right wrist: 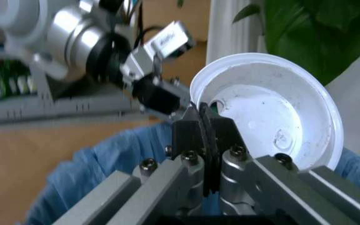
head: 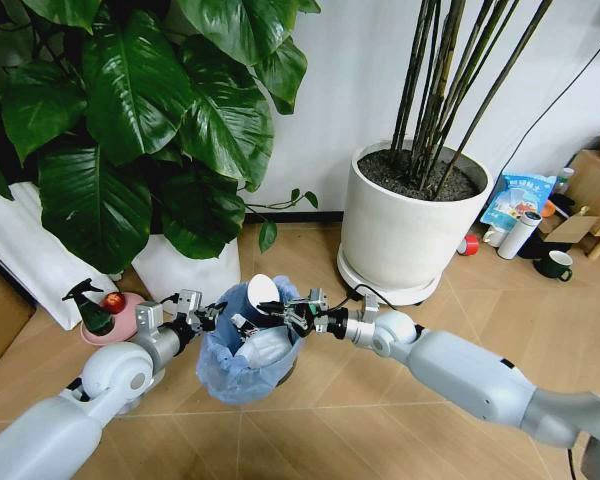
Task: Pick up the trash bin and place the garbage on the floor into it.
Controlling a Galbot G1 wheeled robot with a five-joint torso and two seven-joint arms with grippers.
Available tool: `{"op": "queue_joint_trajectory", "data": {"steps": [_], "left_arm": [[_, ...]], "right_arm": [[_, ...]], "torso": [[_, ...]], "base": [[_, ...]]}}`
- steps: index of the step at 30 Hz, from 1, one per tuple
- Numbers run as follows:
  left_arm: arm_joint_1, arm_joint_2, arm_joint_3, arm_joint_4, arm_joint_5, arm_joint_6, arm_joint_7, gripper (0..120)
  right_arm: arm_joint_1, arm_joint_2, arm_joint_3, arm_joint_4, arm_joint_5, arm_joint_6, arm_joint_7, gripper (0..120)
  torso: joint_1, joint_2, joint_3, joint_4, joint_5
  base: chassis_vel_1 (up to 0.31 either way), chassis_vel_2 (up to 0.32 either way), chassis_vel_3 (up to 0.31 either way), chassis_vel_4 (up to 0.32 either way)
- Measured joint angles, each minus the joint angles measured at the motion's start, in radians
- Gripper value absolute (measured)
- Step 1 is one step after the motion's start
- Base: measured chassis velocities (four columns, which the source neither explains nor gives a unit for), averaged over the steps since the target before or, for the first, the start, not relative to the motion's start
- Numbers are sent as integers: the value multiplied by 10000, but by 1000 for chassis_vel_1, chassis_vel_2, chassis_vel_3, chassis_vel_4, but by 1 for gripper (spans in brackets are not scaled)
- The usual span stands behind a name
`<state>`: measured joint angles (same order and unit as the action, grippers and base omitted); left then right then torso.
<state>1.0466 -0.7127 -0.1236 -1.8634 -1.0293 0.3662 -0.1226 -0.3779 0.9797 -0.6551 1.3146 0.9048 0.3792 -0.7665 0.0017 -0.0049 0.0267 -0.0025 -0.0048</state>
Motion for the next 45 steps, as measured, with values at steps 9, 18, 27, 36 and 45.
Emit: {"op": "queue_joint_trajectory", "data": {"steps": [9,18,27,36,45], "left_arm": [[28,55,-76,-56,-39,62,-43,0],[9,62,-129,-38,-120,114,-123,0],[184,-16,-464,-38,-120,130,-186,0],[680,-15,-1119,-132,-17,129,-190,0],[1096,-58,-1885,-321,-8,118,-204,0]], "right_arm": [[838,-155,-287,42,-921,-166,-380,26],[878,-251,-331,160,-764,-160,-621,58],[-138,-490,697,325,-214,-206,719,91],[-2132,-852,2798,430,-679,-326,2473,100],[-5946,-1101,6814,448,-2478,-477,3787,100]], "torso": [[-1,0,-1,0,0],[-1,0,-1,-1,1],[-1,0,-1,-1,1],[-1,0,-2,-2,1],[-1,0,-2,-5,1]], "base": [[0,0,0,0],[0,0,0,0],[0,0,0,0],[0,0,0,0],[0,0,0,0]]}}
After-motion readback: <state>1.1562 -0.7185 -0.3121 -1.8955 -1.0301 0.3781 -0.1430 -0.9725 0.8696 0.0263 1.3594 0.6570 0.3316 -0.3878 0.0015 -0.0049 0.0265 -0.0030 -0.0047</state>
